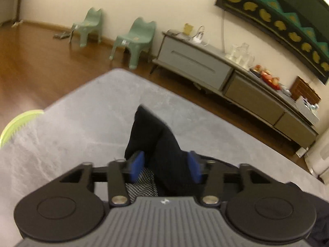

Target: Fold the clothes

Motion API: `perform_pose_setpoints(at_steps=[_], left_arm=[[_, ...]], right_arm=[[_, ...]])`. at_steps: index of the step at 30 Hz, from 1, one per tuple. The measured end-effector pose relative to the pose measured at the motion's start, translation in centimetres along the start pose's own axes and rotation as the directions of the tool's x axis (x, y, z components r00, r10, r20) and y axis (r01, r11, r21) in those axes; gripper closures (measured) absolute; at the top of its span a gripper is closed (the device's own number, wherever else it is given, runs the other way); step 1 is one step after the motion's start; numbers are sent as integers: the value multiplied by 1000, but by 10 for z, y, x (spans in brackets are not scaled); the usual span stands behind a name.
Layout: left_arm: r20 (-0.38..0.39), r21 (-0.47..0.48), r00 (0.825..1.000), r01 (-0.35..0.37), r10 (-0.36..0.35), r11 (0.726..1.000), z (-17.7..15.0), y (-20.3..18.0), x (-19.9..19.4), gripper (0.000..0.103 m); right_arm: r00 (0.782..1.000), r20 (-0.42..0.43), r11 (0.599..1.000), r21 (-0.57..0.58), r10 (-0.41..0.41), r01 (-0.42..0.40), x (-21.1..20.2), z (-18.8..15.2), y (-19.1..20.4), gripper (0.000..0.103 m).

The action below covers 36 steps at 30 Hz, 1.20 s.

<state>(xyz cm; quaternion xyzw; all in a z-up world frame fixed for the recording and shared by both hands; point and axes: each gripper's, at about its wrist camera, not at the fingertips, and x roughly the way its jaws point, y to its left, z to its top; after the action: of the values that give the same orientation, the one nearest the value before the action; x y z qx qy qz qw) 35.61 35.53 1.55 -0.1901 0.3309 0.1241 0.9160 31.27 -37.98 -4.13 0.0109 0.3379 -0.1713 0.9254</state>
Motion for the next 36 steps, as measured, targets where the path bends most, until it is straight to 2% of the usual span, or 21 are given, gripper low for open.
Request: perform_pose_setpoints(at_steps=[2, 5, 8, 10, 12, 16, 20, 22, 23, 24, 25, 26, 27, 29, 30, 31, 32, 33, 34, 35, 36], left_arm=[[8, 41, 1000, 15, -15, 999, 3, 4, -24, 34], [19, 155, 1000, -4, 1, 988, -1, 17, -60, 31], [11, 323, 1000, -25, 22, 946, -25, 18, -100, 19], [-30, 403, 999, -10, 24, 915, -49, 19, -111, 17], [-101, 417, 995, 26, 18, 909, -73, 27, -116, 15], [-215, 406, 976, 53, 39, 912, -105, 23, -103, 15], [-265, 396, 964, 73, 38, 915, -120, 25, -96, 15], [-255, 444, 966, 84, 36, 892, -129, 17, -98, 15], [-242, 472, 969, 80, 42, 878, -135, 14, -98, 15], [-229, 500, 972, 76, 47, 863, -140, 11, -99, 29], [-220, 525, 974, 69, 57, 848, -144, 7, -97, 49], [-222, 541, 971, 47, 88, 840, -146, 4, -91, 98], [-210, 543, 971, 15, 119, 839, -144, 5, -87, 102], [-47, 522, 988, -103, 149, 847, -123, 11, -104, 103], [51, 481, 987, -157, 151, 863, -107, 17, -118, 103], [148, 398, 982, -167, 117, 902, -89, 27, -139, 103], [231, 320, 968, -167, 94, 933, -76, 37, -159, 102], [275, 264, 955, -186, 111, 946, -68, 47, -170, 102], [301, 221, 945, -203, 131, 954, -61, 55, -178, 102], [254, 236, 956, -209, 147, 949, -61, 61, -171, 95], [161, 267, 977, -178, 138, 947, -64, 66, -157, 88]], right_arm=[[998, 29, 998, 36, 53, -54, -39, -25, -18, 25], [996, 61, 995, 72, 63, -68, -90, -63, -48, 12], [998, 63, 992, 123, 22, -30, -129, -101, -77, 9], [1000, 12, 987, 156, 26, -27, -137, -121, -89, 9], [998, -48, 982, 185, 36, -27, -137, -129, -96, 9], [995, -98, 985, 174, 37, -20, -137, -137, -90, 9], [989, -148, 996, 87, 31, -18, -127, -142, -73, 9], [990, -134, 998, 54, 32, -25, -128, -140, -67, 14], [991, -126, 998, 49, 53, -47, -129, -139, -64, 31], [990, -117, 996, 46, 79, -74, -129, -138, -60, 50], [989, -110, 995, 32, 96, -93, -129, -136, -57, 61], [988, -106, 994, 18, 112, -111, -128, -135, -53, 87], [988, -106, 993, 5, 115, -116, -128, -133, -50, 102], [999, -43, 1000, -21, 19, -20, -133, -127, -51, 103], [999, -3, 999, -31, -38, 38, -136, -124, -52, 103], [993, 53, 994, -24, -106, 108, -142, -119, -58, 103], [982, 88, 985, -3, -169, 170, -146, -115, -67, 103], [968, 108, 974, 22, -227, 226, -149, -113, -76, 103], [966, 85, 970, 40, -244, 241, -145, -114, -83, 103], [970, 43, 970, 56, -241, 238, -139, -117, -90, 102], [977, -14, 974, 67, -215, 215, -131, -120, -93, 93]])
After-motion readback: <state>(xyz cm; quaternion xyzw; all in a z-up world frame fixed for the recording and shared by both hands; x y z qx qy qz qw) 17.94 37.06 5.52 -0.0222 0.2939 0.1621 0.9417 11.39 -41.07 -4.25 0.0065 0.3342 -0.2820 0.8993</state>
